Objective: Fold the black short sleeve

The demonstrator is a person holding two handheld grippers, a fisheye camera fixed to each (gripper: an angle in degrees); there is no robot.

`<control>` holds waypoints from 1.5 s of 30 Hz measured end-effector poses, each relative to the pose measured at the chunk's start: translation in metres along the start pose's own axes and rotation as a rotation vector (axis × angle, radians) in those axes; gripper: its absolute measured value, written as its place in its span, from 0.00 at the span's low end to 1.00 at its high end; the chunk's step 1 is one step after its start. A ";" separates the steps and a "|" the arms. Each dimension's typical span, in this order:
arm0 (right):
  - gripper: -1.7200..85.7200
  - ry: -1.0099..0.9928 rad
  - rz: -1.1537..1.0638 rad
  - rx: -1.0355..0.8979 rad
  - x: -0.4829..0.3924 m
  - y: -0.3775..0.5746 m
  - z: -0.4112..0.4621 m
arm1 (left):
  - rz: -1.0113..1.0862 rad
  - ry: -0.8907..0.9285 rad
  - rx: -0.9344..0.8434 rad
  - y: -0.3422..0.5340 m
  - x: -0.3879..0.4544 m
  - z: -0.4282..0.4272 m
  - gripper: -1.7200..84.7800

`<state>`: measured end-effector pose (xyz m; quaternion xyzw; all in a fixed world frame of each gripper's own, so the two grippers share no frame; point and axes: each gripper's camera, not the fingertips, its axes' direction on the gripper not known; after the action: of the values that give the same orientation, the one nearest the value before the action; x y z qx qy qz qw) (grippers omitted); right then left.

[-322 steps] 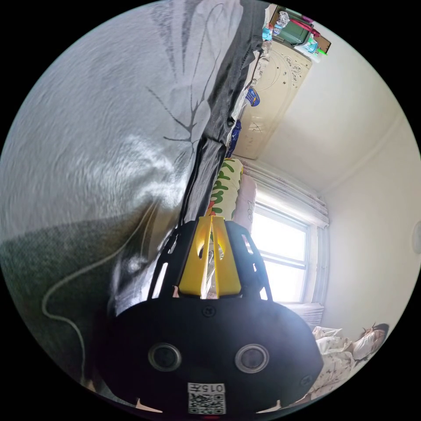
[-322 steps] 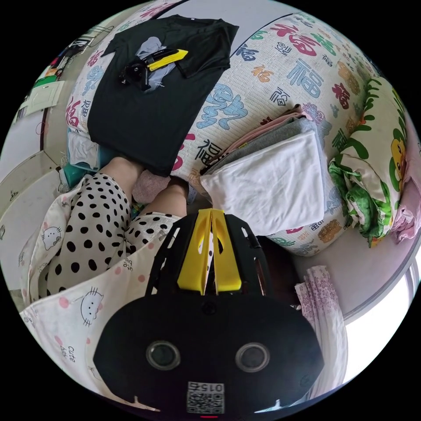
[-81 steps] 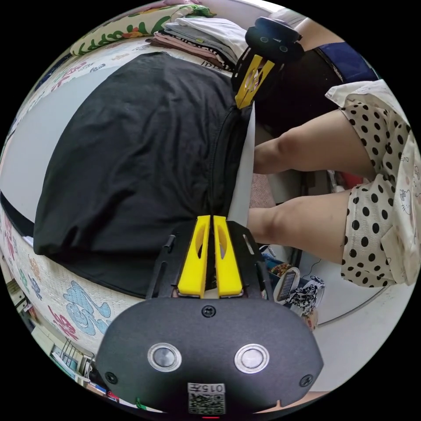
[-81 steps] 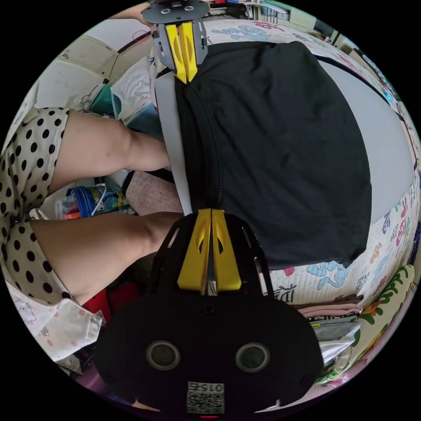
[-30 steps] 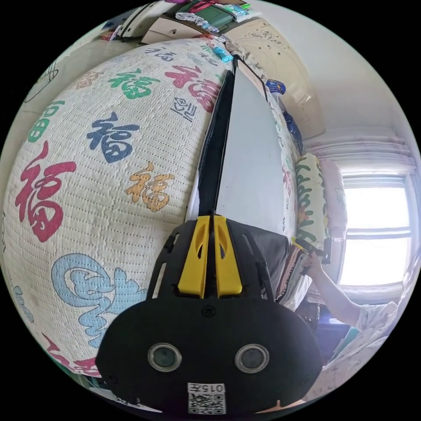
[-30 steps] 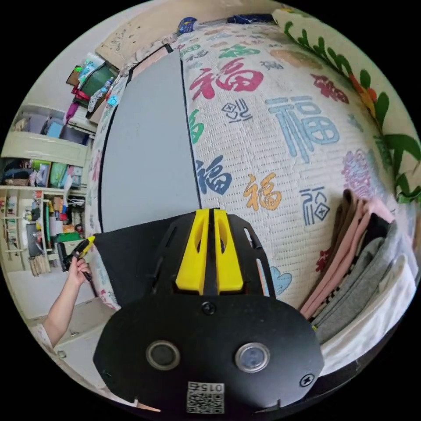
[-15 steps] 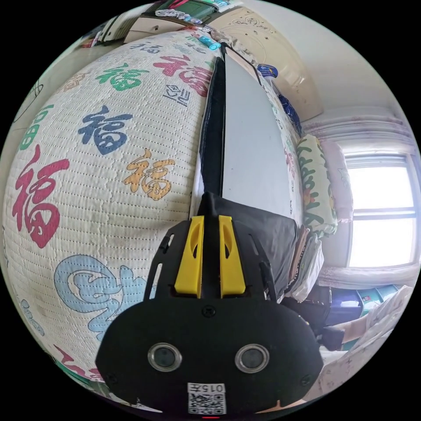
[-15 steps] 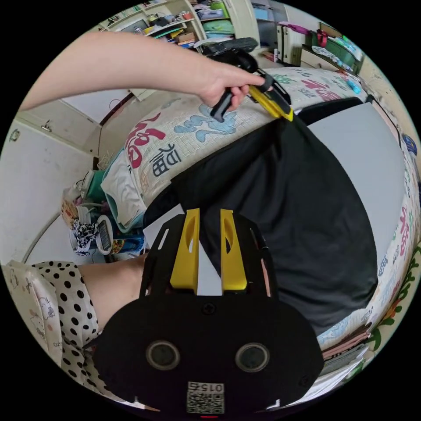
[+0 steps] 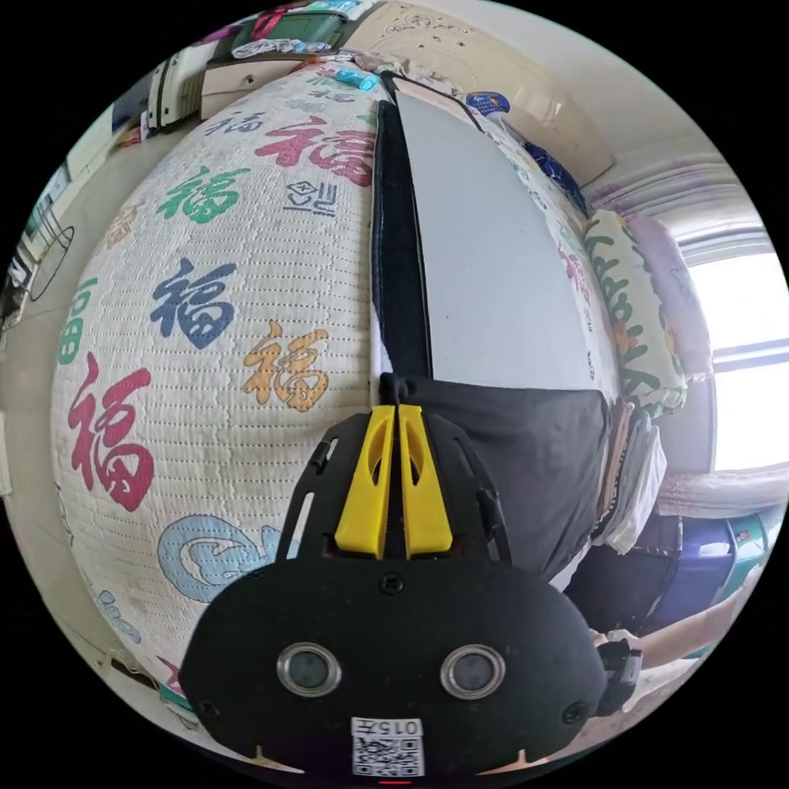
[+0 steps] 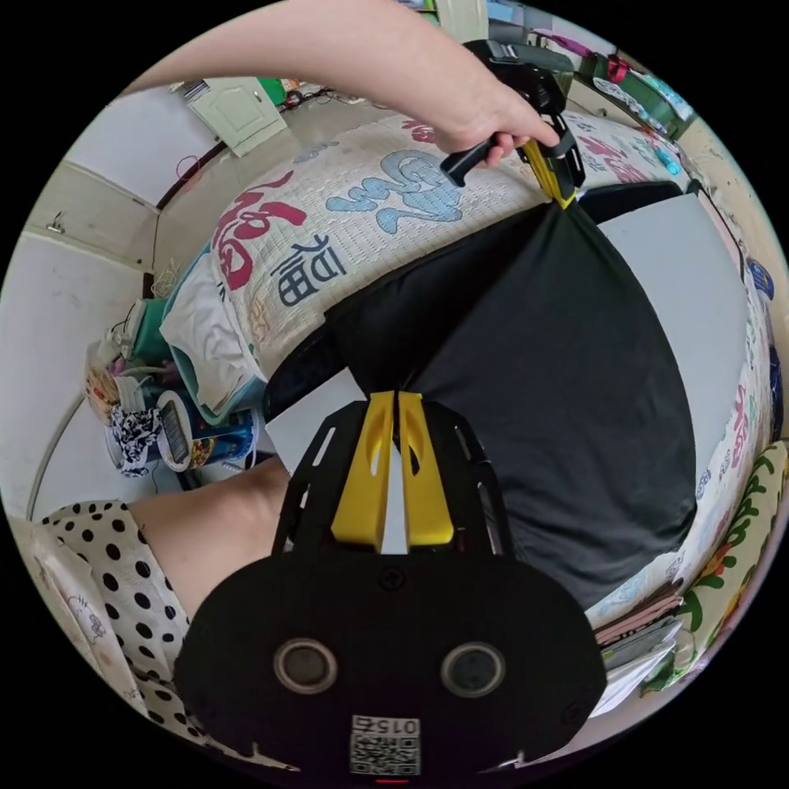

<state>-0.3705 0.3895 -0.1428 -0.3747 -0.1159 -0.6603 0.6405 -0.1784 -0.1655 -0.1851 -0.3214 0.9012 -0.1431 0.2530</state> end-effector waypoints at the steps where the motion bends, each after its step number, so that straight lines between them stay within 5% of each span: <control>1: 0.03 0.004 -0.004 -0.016 0.001 -0.002 0.008 | 0.020 -0.024 -0.010 0.000 -0.012 0.007 0.01; 12: 0.09 -0.162 0.091 0.086 0.059 0.049 -0.054 | -0.057 -0.098 0.022 0.051 -0.155 0.017 0.06; 23: 0.10 -0.190 0.909 0.075 0.238 0.286 -0.110 | 0.315 0.020 -0.036 0.128 -0.122 0.102 0.07; 30: 0.11 -0.274 0.983 0.063 0.259 0.322 -0.085 | 0.488 0.089 -0.043 0.067 -0.104 0.177 0.10; 39: 0.11 -0.334 1.014 0.055 0.276 0.331 -0.092 | 0.688 -0.078 -0.096 0.010 -0.117 0.247 0.15; 45: 0.03 -0.404 0.966 0.073 0.285 0.346 -0.111 | 0.759 -0.271 -0.237 0.005 -0.162 0.291 0.06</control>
<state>-0.0575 0.0500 -0.1495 -0.4827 -0.0739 -0.1998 0.8495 0.0861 -0.0838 -0.3698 -0.0093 0.9245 0.1086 0.3653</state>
